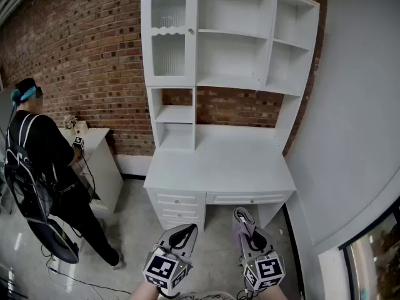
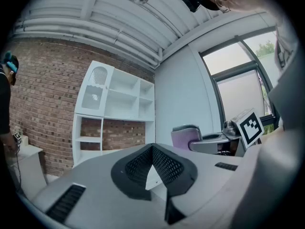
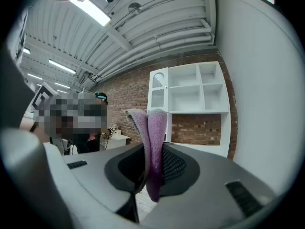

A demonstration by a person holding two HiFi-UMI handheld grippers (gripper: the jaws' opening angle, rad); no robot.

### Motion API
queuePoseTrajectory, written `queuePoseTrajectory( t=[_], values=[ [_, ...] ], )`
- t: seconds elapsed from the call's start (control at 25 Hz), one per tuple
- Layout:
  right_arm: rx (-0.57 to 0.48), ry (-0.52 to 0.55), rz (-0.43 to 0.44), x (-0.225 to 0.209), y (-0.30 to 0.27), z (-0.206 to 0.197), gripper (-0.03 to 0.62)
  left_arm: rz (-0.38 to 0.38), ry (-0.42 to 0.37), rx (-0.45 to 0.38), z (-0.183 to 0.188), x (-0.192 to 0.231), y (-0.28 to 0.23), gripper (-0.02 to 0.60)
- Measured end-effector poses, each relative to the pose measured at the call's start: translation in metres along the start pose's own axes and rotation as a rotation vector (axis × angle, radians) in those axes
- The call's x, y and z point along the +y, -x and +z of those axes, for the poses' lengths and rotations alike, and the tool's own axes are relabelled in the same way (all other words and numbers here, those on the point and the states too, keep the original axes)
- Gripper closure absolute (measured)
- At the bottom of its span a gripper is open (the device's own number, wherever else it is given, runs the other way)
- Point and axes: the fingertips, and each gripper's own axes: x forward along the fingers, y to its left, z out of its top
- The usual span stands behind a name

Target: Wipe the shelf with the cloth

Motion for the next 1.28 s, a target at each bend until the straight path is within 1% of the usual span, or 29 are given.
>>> queuePoseTrajectory(
  t=[0.4, 0.52, 0.6, 0.76, 1.0, 1.16, 1.28],
  values=[
    [0.007, -0.012, -0.001, -0.002, 0.0, -0.006, 0.525, 0.004, 0.037, 0.006, -0.008, 0.004, -0.004, 0.568],
    [0.02, -0.044, 0.036, 0.003, -0.007, -0.009, 0.523, -0.005, 0.051, 0.013, -0.011, 0.009, -0.006, 0.568],
    [0.032, -0.069, 0.055, 0.008, -0.014, -0.014, 0.522, 0.001, 0.047, 0.024, -0.016, 0.017, -0.006, 0.568],
    [0.051, -0.073, 0.034, 0.014, -0.031, -0.025, 0.52, 0.023, 0.013, 0.051, -0.029, 0.039, -0.007, 0.568],
    [0.069, -0.086, -0.008, 0.018, -0.065, -0.037, 0.52, -0.016, 0.024, 0.057, -0.035, 0.07, -0.019, 0.568],
    [0.091, -0.086, -0.013, 0.007, -0.086, -0.047, 0.519, -0.022, 0.037, 0.061, -0.04, 0.083, -0.037, 0.568],
    [0.088, -0.079, -0.017, -0.015, -0.112, -0.051, 0.519, -0.008, 0.035, 0.049, -0.039, 0.096, -0.064, 0.568]
  ],
)
